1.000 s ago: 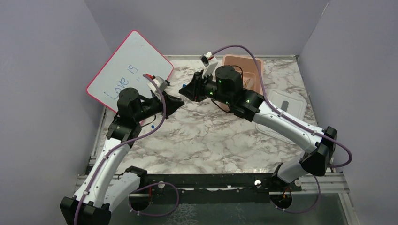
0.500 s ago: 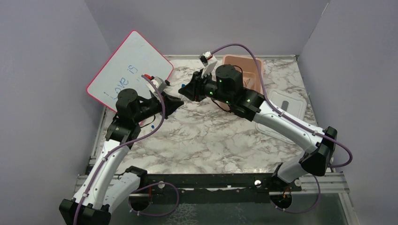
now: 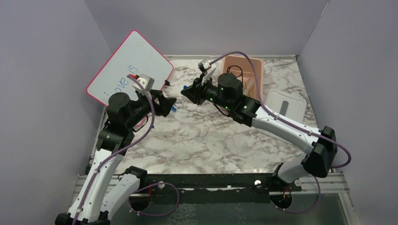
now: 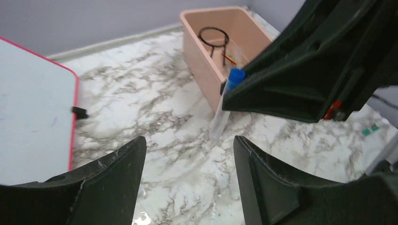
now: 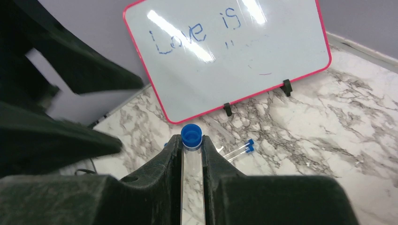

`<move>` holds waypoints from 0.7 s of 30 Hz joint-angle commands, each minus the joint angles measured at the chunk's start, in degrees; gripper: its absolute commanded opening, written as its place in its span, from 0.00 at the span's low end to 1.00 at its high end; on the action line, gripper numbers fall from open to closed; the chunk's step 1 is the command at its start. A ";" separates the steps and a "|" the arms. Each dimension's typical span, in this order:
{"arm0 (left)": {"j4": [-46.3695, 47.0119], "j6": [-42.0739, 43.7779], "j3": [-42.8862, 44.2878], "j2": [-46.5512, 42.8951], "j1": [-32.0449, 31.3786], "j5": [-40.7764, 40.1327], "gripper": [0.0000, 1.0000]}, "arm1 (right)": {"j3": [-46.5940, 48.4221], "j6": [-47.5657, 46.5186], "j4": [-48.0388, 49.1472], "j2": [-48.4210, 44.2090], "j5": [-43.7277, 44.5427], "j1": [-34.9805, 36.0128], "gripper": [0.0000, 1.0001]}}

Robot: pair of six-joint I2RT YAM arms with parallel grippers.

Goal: Organize the chemistry lab equipment

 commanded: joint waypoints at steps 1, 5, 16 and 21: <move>-4.59 -3.12 5.99 -6.69 0.12 -17.00 0.72 | -5.32 -8.99 12.50 0.66 -3.48 -0.17 0.14; -6.56 -9.72 8.83 -8.72 0.12 -28.86 0.75 | -8.64 -12.42 20.33 4.99 -11.25 0.21 0.12; -6.89 -15.18 9.74 -3.91 0.12 -40.06 0.75 | -10.92 -21.65 35.49 20.62 -17.53 6.37 0.13; -5.50 -13.85 6.25 -3.93 0.12 -42.71 0.75 | -11.61 -19.00 42.99 26.26 -18.71 6.71 0.14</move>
